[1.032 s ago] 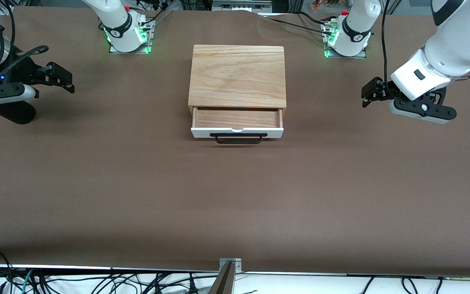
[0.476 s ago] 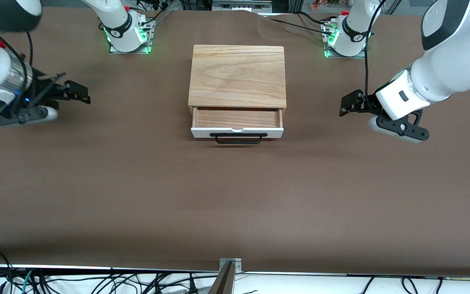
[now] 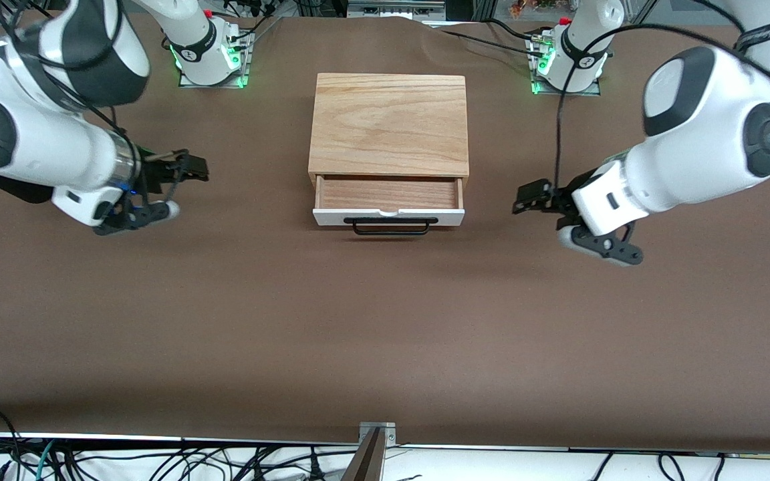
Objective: Close drawer with both arms simultaneously
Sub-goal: 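Move the right gripper and the left gripper toward the drawer front, then place both grippers against the white drawer front beside the handle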
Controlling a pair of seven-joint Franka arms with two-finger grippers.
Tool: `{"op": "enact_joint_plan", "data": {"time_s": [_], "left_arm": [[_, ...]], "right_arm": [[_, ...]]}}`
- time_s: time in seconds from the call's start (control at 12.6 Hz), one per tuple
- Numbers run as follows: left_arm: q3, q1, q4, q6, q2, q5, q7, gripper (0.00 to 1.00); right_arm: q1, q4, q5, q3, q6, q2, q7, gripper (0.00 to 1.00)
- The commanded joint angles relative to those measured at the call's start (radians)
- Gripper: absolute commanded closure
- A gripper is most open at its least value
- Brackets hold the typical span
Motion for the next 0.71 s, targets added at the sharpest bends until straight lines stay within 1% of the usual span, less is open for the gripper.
{"op": "enact_joint_plan", "data": {"time_s": [0.0,0.08,0.24,0.48,0.63], "left_arm": [[0.004,-0.064,0.041,0.086,0.084,-0.023,0.015,0.0],[-0.002,-0.065,0.042,0.125,0.123,-0.036,0.018,0.0],[-0.011,-0.067,0.042,0.171,0.168,-0.087,0.031,0.0],[-0.03,-0.079,0.041,0.22,0.205,-0.096,0.066,0.0],[-0.031,-0.067,0.04,0.22,0.211,-0.113,0.142,0.0]], "right_arm": [[0.006,0.066,0.143,0.002,0.055,0.088,-0.022,0.0],[0.008,0.066,0.213,0.002,0.092,0.115,-0.022,0.0],[0.03,0.064,0.322,0.002,0.165,0.165,-0.022,0.0],[0.093,0.064,0.444,0.002,0.326,0.254,-0.022,0.0],[0.128,0.064,0.533,0.006,0.414,0.315,-0.031,0.0]]}}
